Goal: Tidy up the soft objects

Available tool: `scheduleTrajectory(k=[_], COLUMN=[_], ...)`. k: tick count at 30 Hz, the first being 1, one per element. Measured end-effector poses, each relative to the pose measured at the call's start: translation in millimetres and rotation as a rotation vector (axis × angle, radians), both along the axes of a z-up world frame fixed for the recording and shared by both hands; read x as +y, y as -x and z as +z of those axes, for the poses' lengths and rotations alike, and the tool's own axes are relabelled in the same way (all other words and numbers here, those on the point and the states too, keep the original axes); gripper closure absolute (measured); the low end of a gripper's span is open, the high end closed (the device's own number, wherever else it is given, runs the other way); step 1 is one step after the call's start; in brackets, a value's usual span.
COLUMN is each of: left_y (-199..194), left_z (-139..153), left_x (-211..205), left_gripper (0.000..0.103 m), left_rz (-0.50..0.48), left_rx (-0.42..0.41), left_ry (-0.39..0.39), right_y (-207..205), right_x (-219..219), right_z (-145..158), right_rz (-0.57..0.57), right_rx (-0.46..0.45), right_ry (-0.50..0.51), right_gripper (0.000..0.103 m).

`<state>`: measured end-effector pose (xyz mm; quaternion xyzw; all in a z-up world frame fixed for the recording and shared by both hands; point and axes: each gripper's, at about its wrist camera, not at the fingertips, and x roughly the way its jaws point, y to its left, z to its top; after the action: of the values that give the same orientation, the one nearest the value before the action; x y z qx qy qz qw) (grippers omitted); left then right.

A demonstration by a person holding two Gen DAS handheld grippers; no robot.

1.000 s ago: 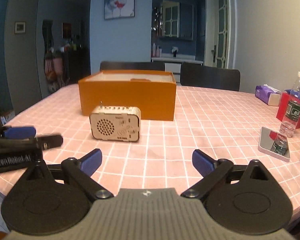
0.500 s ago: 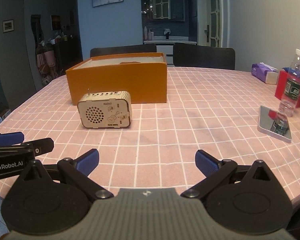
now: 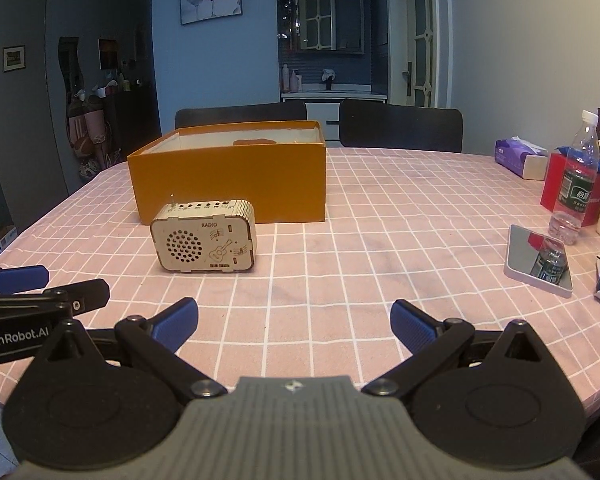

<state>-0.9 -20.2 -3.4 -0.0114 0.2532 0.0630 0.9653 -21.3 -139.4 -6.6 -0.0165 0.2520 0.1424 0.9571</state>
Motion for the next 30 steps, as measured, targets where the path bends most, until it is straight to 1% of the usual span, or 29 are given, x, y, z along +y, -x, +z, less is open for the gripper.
scheduleTrajectory(k=[30], left_y=[-3.6], left_z=[-3.4], left_x=[-0.6], left_gripper=[0.015], left_rz=[0.015], left_rx=[0.018], left_ry=[0.006], right_y=[-0.7], right_x=[1.7], right_z=[-3.8], right_rz=[-0.004], right_rx=[0.0], right_ry=[0.014], right_gripper=[0.003])
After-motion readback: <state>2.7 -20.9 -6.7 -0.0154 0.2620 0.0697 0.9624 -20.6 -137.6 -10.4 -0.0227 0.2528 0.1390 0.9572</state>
